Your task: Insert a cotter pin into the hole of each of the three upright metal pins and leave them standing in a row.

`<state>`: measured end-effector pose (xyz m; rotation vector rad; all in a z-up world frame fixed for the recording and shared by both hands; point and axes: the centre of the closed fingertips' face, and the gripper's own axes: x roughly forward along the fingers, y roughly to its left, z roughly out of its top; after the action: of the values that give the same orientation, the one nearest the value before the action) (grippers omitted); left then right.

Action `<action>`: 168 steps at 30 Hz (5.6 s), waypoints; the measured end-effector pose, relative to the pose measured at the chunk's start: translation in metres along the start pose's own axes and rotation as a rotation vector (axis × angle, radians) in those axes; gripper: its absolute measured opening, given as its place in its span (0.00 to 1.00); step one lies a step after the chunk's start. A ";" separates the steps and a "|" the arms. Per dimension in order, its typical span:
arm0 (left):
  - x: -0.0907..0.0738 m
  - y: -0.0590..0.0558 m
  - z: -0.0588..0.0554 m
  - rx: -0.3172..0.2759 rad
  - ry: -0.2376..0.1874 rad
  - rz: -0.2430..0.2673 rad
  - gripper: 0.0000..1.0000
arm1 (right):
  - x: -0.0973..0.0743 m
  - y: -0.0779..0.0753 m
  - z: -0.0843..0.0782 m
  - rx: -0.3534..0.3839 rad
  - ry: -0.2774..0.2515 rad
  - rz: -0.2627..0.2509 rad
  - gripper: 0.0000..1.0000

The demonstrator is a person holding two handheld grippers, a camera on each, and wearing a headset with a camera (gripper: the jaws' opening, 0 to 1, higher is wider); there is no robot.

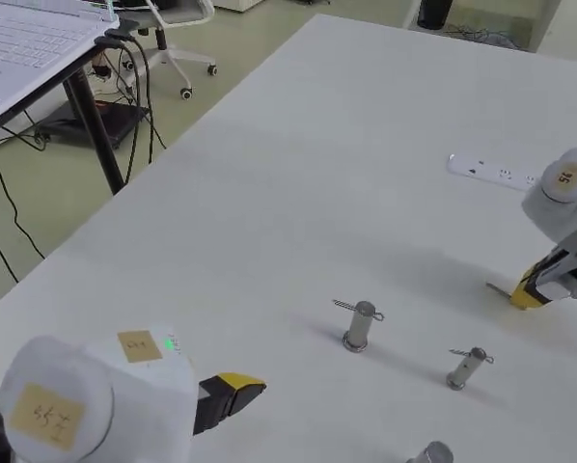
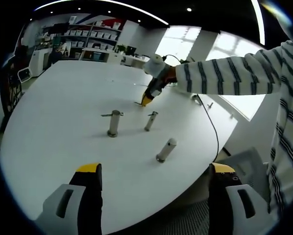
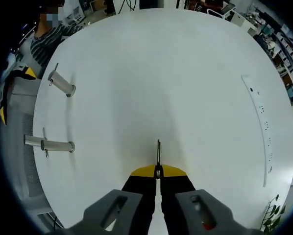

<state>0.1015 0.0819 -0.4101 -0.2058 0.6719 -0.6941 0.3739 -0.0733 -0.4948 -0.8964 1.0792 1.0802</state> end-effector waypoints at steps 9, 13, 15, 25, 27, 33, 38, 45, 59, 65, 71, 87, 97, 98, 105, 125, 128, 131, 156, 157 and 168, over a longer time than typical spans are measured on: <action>-0.003 -0.002 0.004 0.030 -0.004 -0.013 0.88 | -0.051 -0.010 0.030 -0.090 -0.099 -0.123 0.00; -0.004 -0.001 0.008 0.046 -0.004 -0.016 0.87 | -0.077 -0.004 0.040 -0.115 -0.154 -0.159 0.00; -0.004 0.001 0.011 0.057 0.000 -0.019 0.86 | -0.087 -0.002 0.041 -0.128 -0.174 -0.177 0.00; -0.002 0.014 0.031 0.067 -0.013 -0.030 0.79 | -0.134 0.036 0.044 -0.226 -0.279 -0.302 0.00; 0.000 0.014 0.036 0.063 -0.014 -0.036 0.78 | -0.137 0.042 0.045 -0.248 -0.304 -0.323 0.00; 0.008 0.014 0.052 0.103 -0.041 -0.053 0.72 | -0.152 0.068 0.043 -0.266 -0.362 -0.386 0.00; 0.015 0.009 0.061 0.133 -0.032 -0.087 0.65 | -0.168 0.096 0.050 -0.266 -0.438 -0.414 0.00; 0.030 -0.003 0.087 0.131 -0.049 -0.161 0.57 | -0.181 0.138 0.064 -0.331 -0.507 -0.443 0.00; 0.041 -0.037 0.123 0.112 -0.107 -0.303 0.24 | -0.157 0.187 0.066 -0.389 -0.500 -0.433 0.00; 0.046 -0.039 0.116 0.122 -0.083 -0.319 0.14 | -0.150 0.197 0.066 -0.383 -0.506 -0.415 0.00; 0.048 -0.050 0.108 0.122 -0.054 -0.354 0.07 | -0.148 0.208 0.066 -0.383 -0.510 -0.404 0.00; 0.049 -0.048 0.094 0.110 -0.010 -0.370 0.00 | -0.144 0.217 0.067 -0.357 -0.535 -0.382 0.00; 0.050 -0.049 0.082 0.045 0.062 -0.369 0.00 | -0.138 0.228 0.064 -0.346 -0.561 -0.334 0.00; 0.050 -0.049 0.081 0.052 0.061 -0.367 0.00 | -0.138 0.229 0.063 -0.346 -0.563 -0.332 0.00; 0.049 -0.049 0.080 0.072 0.057 -0.359 0.00 | -0.139 0.225 0.062 -0.203 -0.641 -0.275 0.08; 0.032 -0.075 0.075 0.548 -0.028 -0.456 0.00 | -0.127 0.245 0.059 0.034 -0.735 -0.010 0.07; 0.032 -0.076 0.070 0.589 -0.016 -0.462 0.00 | -0.126 0.252 0.062 0.030 -0.737 0.009 0.03; 0.032 -0.078 0.066 0.610 -0.003 -0.468 0.00 | -0.125 0.262 0.060 0.013 -0.726 0.052 0.00; 0.037 -0.064 0.026 0.692 0.117 -0.528 0.02 | -0.114 0.282 0.025 -0.097 -0.634 0.112 0.00; 0.039 -0.062 0.026 0.688 0.118 -0.518 0.07 | -0.113 0.279 0.021 -0.083 -0.629 0.105 0.00; 0.059 -0.048 0.019 0.672 0.161 -0.444 0.19 | -0.088 0.260 -0.012 -0.004 -0.535 0.038 0.00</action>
<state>0.1218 0.0067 -0.4068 0.3365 0.5142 -1.3335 0.1100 -0.0407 -0.4261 -0.5414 0.6486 1.2611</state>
